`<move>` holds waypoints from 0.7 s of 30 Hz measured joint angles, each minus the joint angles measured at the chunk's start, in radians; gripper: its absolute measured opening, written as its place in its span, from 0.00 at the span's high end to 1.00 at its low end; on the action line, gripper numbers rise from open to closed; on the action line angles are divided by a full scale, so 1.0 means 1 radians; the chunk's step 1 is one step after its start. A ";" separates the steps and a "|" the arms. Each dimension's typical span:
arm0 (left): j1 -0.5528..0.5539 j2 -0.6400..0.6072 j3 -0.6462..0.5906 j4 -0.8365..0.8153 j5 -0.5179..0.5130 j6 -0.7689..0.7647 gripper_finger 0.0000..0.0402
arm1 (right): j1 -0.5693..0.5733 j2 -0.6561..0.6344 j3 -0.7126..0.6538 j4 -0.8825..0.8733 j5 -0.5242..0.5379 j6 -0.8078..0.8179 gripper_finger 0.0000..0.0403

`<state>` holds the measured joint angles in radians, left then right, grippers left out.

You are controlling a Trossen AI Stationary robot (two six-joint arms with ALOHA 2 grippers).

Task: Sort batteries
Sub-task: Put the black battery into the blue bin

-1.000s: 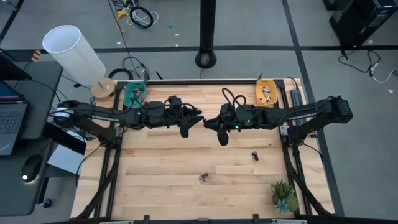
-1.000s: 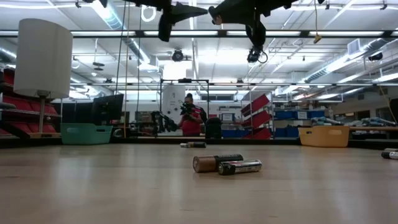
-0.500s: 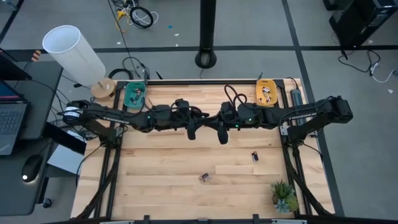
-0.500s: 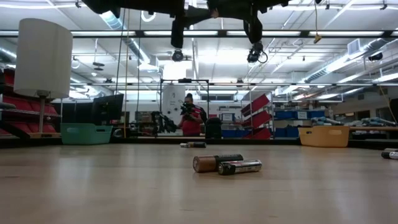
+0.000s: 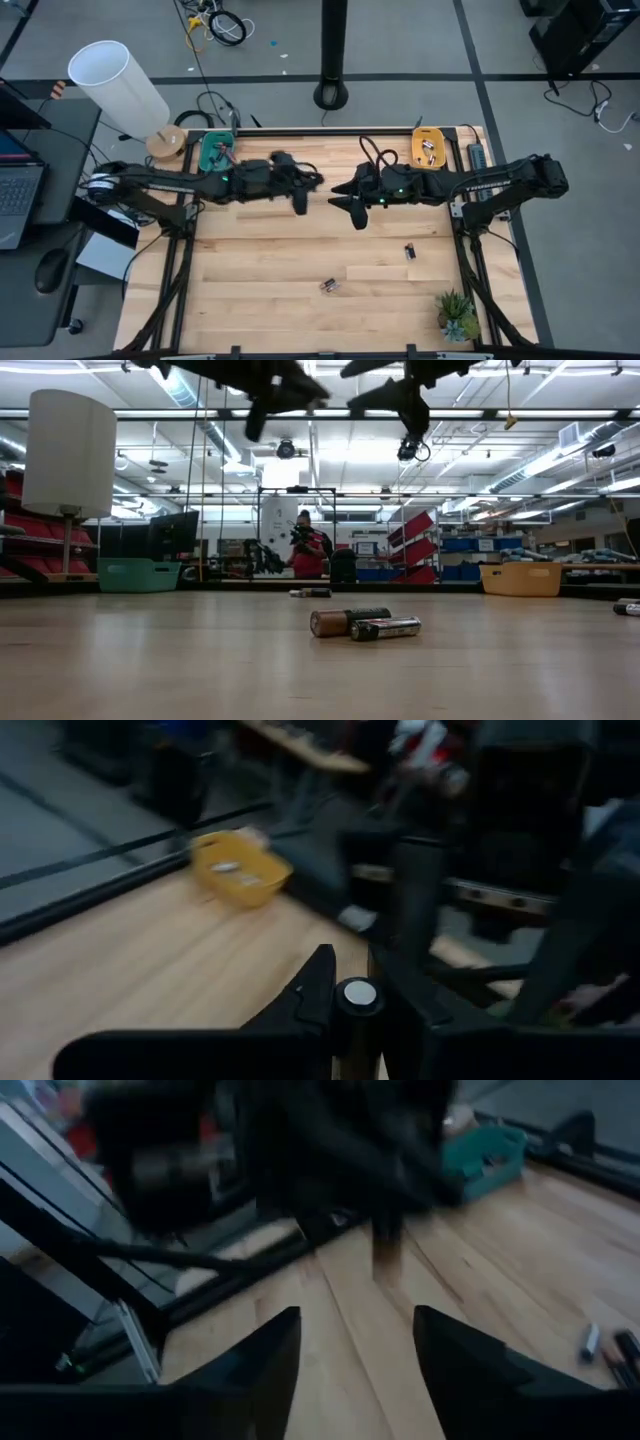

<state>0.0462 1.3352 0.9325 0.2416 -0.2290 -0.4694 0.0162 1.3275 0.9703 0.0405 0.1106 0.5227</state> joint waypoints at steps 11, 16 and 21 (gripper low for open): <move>0.291 -0.148 -0.013 -0.977 -0.261 -0.039 0.86 | 0.000 -0.018 -0.002 -0.134 0.021 -0.009 0.54; 0.457 -0.131 -0.118 -1.036 -0.269 -0.032 0.86 | 0.000 -0.018 -0.002 -0.113 0.026 -0.027 0.60; 0.610 -0.120 -0.206 -0.991 -0.269 -0.083 0.85 | 0.000 -0.018 -0.001 -0.072 0.027 -0.029 0.65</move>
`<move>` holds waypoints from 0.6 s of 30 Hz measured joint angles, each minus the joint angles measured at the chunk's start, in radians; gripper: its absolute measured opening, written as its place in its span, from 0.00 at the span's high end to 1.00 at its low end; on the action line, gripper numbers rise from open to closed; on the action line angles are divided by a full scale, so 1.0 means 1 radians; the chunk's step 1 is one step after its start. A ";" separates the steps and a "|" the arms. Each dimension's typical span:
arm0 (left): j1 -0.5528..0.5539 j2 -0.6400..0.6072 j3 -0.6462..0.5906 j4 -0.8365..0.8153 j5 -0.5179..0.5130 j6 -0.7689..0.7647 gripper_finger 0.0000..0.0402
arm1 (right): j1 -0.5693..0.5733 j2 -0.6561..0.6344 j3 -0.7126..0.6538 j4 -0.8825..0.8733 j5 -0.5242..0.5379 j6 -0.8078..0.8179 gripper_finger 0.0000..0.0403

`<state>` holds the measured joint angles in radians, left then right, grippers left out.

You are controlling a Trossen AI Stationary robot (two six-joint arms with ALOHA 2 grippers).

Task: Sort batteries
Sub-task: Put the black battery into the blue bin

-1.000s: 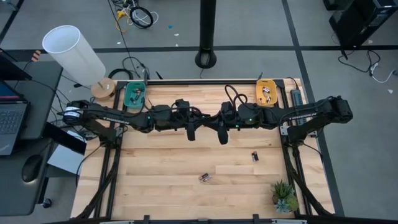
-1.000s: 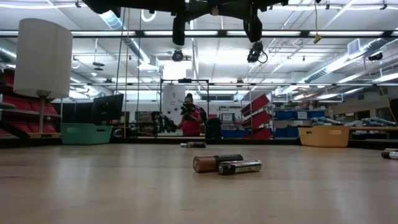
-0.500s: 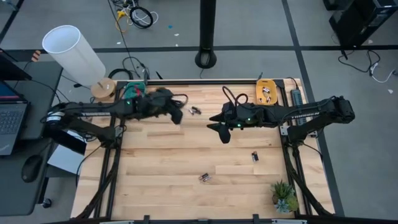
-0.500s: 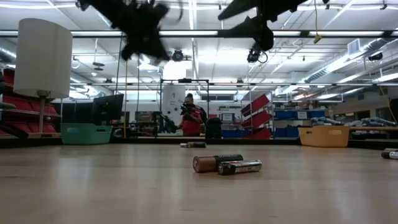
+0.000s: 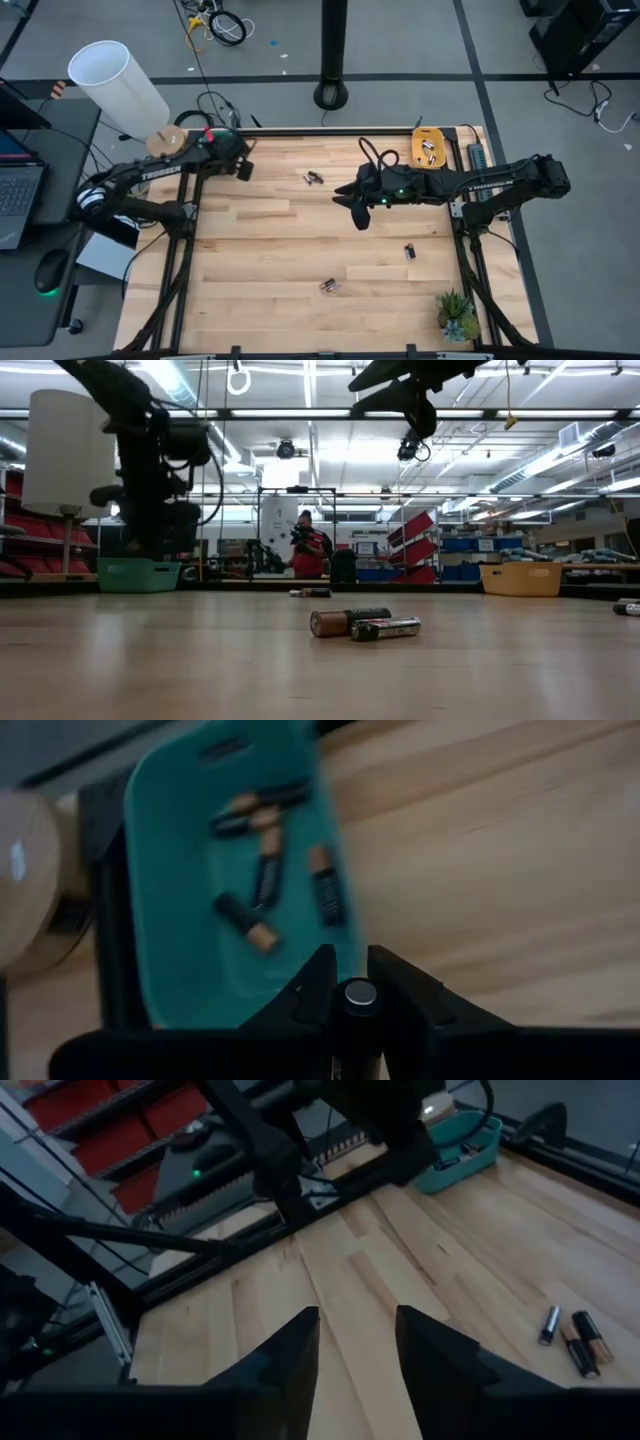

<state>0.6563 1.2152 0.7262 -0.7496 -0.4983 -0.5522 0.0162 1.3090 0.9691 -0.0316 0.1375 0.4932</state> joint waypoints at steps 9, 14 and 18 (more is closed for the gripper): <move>0.151 0.003 -0.018 0.083 0.002 0.026 0.83 | 0.010 0.001 0.000 0.000 0.000 0.000 0.71; 0.183 0.002 -0.014 0.107 0.000 0.028 0.77 | 0.010 0.001 0.000 0.000 0.000 -0.016 0.73; 0.193 0.002 -0.014 0.105 0.019 0.058 0.71 | 0.007 0.001 0.000 0.000 0.000 -0.026 0.75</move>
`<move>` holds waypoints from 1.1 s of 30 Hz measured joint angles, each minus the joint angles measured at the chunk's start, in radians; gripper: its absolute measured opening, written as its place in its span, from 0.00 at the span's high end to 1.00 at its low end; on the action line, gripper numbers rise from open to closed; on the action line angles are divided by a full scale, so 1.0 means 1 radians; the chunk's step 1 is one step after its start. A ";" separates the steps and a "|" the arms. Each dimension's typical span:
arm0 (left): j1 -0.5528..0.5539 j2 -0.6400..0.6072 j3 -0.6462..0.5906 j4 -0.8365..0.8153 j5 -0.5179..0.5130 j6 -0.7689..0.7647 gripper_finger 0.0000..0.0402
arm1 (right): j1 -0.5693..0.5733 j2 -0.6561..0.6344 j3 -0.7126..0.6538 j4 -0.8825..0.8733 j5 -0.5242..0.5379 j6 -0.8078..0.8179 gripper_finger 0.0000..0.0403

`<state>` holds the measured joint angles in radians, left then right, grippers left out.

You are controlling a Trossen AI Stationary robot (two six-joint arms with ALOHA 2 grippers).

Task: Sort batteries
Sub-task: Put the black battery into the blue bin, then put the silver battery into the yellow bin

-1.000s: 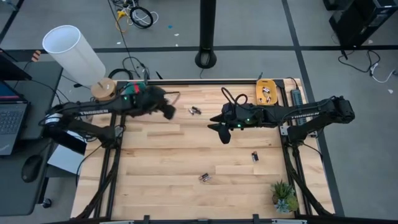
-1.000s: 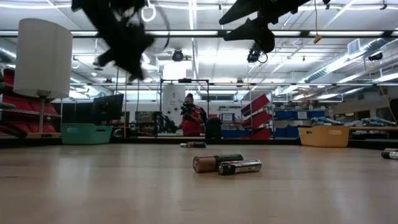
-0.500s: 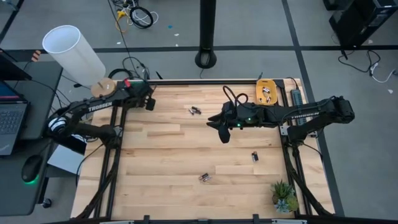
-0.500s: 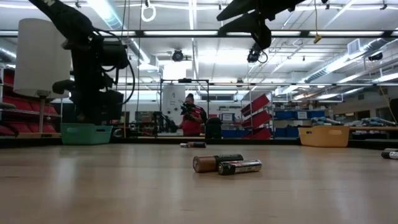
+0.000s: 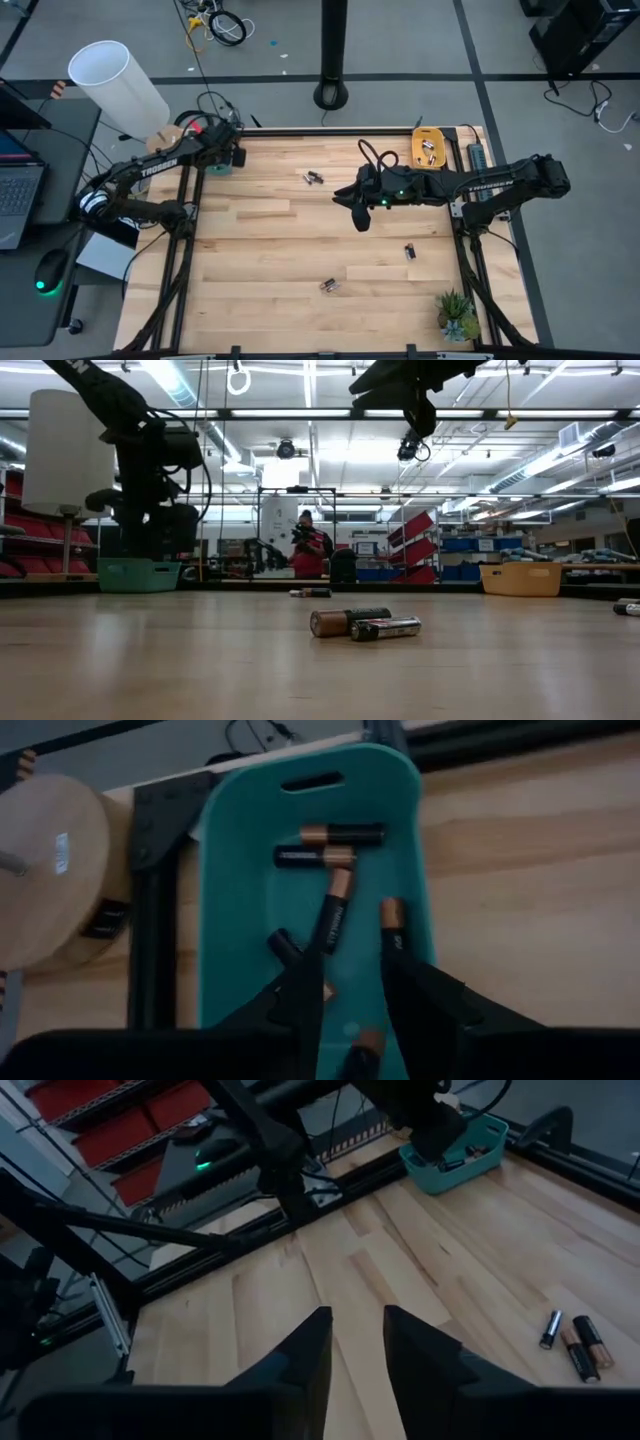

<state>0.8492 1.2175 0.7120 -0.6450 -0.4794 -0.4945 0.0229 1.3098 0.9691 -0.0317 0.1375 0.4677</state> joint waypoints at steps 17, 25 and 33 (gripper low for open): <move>-0.445 -0.160 0.008 0.197 0.260 0.060 0.67 | 0.057 0.162 0.000 -0.167 -0.216 -0.218 0.62; -0.785 -0.160 0.008 0.233 0.087 -0.202 0.67 | 0.157 0.321 -0.001 -0.058 -0.187 -0.208 0.50; -1.024 -0.159 0.008 0.266 -0.032 -0.320 0.67 | 0.221 0.318 0.000 0.010 -0.180 -0.215 0.53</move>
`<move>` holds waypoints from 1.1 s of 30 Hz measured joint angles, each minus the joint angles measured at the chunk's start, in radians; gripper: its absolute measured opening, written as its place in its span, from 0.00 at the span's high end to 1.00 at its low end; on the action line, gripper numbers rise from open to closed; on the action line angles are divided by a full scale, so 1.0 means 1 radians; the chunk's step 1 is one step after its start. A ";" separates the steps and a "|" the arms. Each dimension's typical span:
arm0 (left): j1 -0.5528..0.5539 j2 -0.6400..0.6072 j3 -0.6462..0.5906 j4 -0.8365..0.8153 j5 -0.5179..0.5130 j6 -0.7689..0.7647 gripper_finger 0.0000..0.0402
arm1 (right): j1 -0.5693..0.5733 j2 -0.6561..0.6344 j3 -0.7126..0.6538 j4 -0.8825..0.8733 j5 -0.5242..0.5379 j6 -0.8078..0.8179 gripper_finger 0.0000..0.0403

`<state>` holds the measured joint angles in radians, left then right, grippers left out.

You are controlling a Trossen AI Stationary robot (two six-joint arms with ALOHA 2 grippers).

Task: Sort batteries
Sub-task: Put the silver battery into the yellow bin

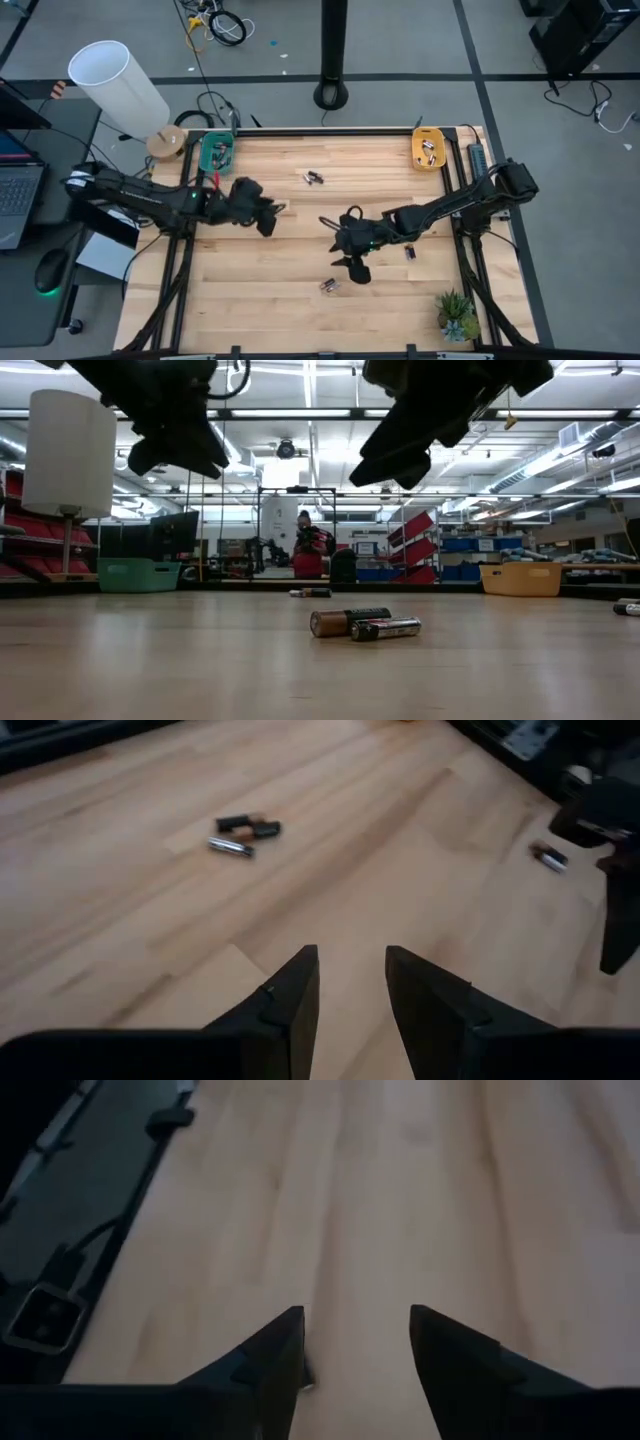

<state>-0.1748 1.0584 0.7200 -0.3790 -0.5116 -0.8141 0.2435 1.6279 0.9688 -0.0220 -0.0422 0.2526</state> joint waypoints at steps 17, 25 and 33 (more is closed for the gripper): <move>-0.327 0.074 0.000 0.111 -0.198 -0.235 0.67 | 0.172 0.123 0.000 0.043 0.014 -0.021 0.59; -0.403 0.192 0.009 0.190 -0.191 -0.349 0.67 | 0.208 0.156 0.000 0.007 0.065 0.021 0.63; -0.444 0.363 0.253 0.013 -0.155 -0.271 0.67 | 0.213 0.161 0.000 0.017 0.035 -0.018 0.63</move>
<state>-0.6185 1.4217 0.9732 -0.3660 -0.6668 -1.0853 0.4563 1.7893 0.9688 -0.0050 -0.0067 0.2341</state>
